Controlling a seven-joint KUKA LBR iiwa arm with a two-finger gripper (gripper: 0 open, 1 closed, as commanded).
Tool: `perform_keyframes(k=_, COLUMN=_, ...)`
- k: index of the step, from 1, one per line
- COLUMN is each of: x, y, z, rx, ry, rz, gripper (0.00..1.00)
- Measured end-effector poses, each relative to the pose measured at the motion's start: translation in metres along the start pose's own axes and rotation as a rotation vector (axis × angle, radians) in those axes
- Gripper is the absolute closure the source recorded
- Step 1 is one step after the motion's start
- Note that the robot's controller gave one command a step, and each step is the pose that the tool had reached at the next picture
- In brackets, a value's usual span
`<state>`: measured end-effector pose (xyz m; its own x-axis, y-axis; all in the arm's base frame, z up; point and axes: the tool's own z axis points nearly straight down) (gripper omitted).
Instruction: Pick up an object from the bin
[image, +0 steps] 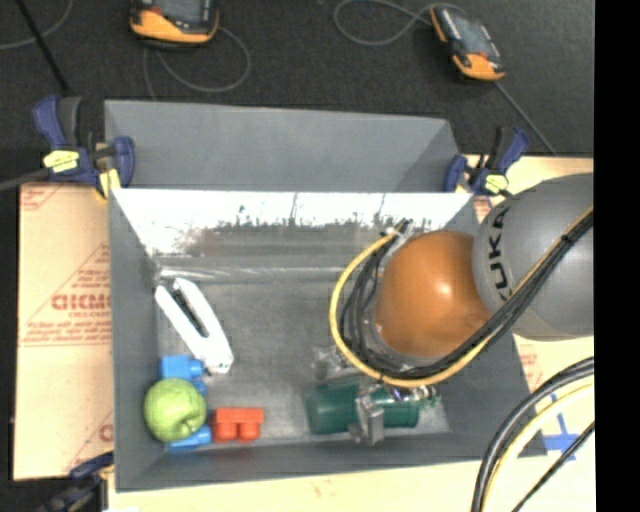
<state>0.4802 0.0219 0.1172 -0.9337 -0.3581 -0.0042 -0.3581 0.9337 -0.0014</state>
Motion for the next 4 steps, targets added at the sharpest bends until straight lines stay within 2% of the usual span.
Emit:
perform_keyframes(k=1, x=0.003, y=-0.017, z=0.023, rx=-0.001, ry=0.006, rz=-0.080, gripper=0.00)
perform_keyframes(k=2, x=-0.006, y=-0.009, z=0.038, rx=-0.003, ry=0.002, rz=-0.314, gripper=1.00)
perform_keyframes(k=3, x=-0.006, y=-0.009, z=0.038, rx=-0.003, ry=0.002, rz=-0.313, gripper=1.00)
perform_keyframes(k=4, x=0.010, y=-0.018, z=-0.116, rx=-0.001, ry=-0.001, rz=-0.337, gripper=1.00)
